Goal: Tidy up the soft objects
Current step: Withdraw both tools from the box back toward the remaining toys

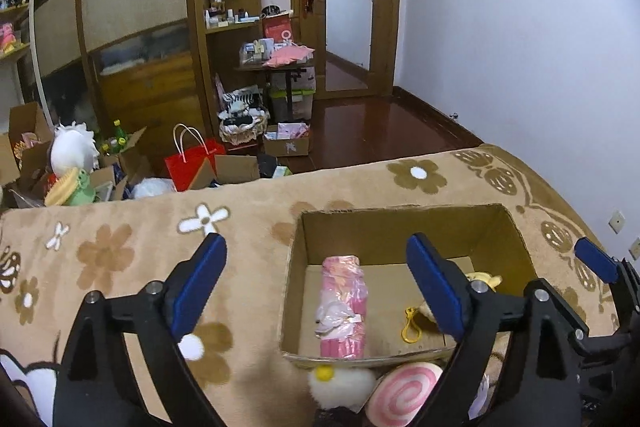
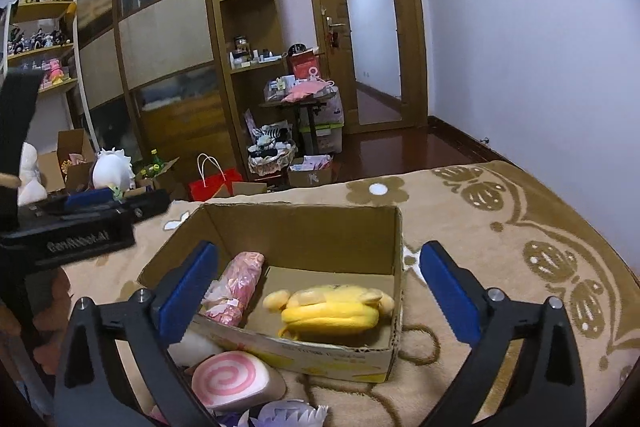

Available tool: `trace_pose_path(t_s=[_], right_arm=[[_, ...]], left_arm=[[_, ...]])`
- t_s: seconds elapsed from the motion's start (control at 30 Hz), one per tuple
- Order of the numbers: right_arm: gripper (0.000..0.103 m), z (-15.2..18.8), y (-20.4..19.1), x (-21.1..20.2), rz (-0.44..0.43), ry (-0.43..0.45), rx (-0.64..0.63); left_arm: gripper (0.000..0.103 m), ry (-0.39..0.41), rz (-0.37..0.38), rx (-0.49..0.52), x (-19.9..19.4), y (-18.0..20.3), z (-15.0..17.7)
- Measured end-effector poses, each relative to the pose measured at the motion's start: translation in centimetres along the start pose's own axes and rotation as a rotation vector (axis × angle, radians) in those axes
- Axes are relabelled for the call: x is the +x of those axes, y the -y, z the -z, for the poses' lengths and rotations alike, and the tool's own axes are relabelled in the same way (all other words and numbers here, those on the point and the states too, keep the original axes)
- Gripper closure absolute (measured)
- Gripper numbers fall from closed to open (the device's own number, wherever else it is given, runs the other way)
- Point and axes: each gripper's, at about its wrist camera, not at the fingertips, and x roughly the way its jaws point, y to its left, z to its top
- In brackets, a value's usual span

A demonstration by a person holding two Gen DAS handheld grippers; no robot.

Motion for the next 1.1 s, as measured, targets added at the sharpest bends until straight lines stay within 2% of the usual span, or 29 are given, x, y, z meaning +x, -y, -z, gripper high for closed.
trace_pose_path(t_s=[0.13,0.3,0.57,0.73,1.1], right_arm=[[0.000,-0.3,0.1,-1.0,0.013,0.006,0.004],[0.000,-0.8,0.1,-2.5,0.014,0.021,0.015],[0.000,-1.0,-0.5,-5.1,0.012,0.027,0.014],[0.000,-0.6,-0.6,-6.3,-0.001,0.003,0.029],[0.000,1.2,0.5,-8.4,-0.013,-0.065,0.086]], left_arm=[[0.001,0.019,-0.024,0.015,-1.6,-0.4,-0.6],[0.000,0.019,-0.055,0.043,-3.3,-0.7,-1.1],[0.000,-0.027,-0.048,0.046,-5.8,-1.1,0.2],[0.000,-0.062,-0.022,0.020,-7.1,-1.5,1.1],[0.000,-0.114,-0.028,-0.003,-8.9,-2.0,3.5]])
